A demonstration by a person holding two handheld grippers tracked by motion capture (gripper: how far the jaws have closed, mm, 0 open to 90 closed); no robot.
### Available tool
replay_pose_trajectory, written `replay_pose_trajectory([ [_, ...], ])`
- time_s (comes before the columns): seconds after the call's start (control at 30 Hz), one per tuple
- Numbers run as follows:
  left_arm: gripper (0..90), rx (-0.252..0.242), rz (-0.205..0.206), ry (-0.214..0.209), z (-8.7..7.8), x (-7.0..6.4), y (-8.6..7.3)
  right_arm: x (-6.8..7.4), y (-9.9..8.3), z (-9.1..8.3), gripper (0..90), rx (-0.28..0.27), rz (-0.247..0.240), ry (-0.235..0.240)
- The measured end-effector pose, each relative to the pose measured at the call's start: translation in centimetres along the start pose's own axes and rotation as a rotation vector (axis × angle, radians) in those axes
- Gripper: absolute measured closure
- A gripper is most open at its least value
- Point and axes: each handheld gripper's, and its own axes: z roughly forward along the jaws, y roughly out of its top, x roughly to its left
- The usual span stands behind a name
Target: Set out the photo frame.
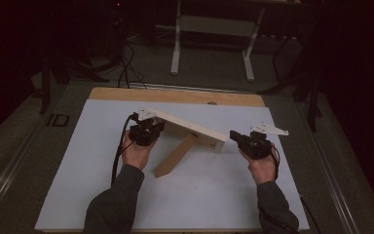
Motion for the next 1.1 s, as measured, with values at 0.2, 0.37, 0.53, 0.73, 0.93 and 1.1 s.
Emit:
replay_pose_trajectory([
  [0.2,90.0,0.003,0.006,0.003,0.0,0.0,0.1,0.4,0.1,0.5,90.0,0.001,0.004,0.037],
  [0.37,90.0,0.004,0.003,0.0,0.0,-0.1,0.1,0.5,0.2,0.6,89.9,0.001,0.011,0.072],
  [0.53,90.0,-0.004,-0.001,-0.016,0.0,-0.5,0.1,0.6,0.2,0.8,89.9,0.008,0.013,0.096],
  [0.73,90.0,-0.009,-0.005,-0.031,0.0,-0.8,0.2,0.9,0.1,0.9,89.9,0.016,0.003,0.113],
  [0.93,90.0,-0.014,0.013,-0.049,0.1,-1.6,0.3,1.1,0.1,0.9,89.9,0.018,-0.006,0.117],
  [1.1,90.0,-0.01,0.038,-0.065,0.2,-2.5,0.4,1.3,0.0,0.9,89.9,0.018,-0.015,0.122],
])
